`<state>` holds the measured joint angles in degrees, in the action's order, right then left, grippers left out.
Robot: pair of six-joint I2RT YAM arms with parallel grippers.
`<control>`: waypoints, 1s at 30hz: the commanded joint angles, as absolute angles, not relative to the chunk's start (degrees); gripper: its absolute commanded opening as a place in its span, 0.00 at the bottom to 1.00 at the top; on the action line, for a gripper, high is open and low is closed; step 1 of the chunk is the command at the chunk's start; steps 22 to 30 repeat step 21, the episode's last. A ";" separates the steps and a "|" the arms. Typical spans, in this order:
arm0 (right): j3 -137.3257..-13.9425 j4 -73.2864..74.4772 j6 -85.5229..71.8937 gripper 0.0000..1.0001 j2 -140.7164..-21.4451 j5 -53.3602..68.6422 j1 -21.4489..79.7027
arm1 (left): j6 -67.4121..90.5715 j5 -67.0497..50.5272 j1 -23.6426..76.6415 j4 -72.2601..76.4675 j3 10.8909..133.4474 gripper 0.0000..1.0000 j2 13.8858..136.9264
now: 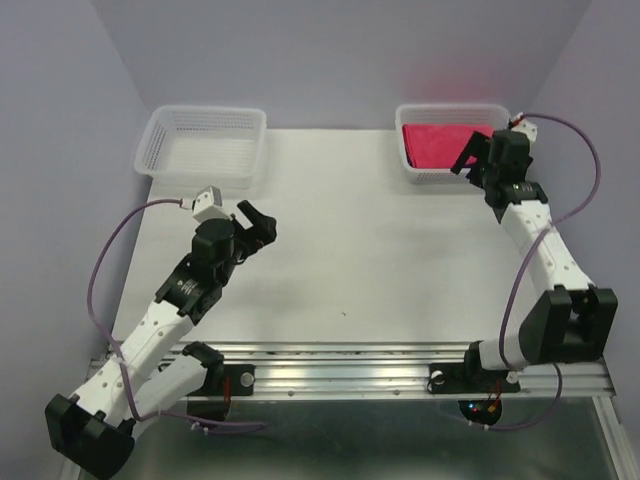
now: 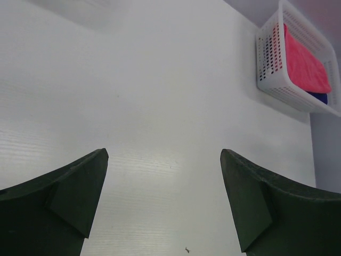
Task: Fold and stack the towels
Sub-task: Neatly place the folded towel into the bin
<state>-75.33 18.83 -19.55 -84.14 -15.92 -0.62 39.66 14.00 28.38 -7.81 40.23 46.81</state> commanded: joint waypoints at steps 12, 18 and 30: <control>-30.06 10.63 -33.48 1.00 -45.71 -6.67 -0.09 | 43.77 19.86 28.21 -11.08 34.19 0.99 36.74; -28.04 9.93 -34.36 1.00 -43.68 -8.25 -0.09 | 44.12 20.92 28.21 -11.34 33.49 0.99 36.65; -28.83 10.02 -34.28 1.00 -45.17 -8.88 -0.09 | 43.95 21.01 28.21 -10.90 34.36 0.99 37.18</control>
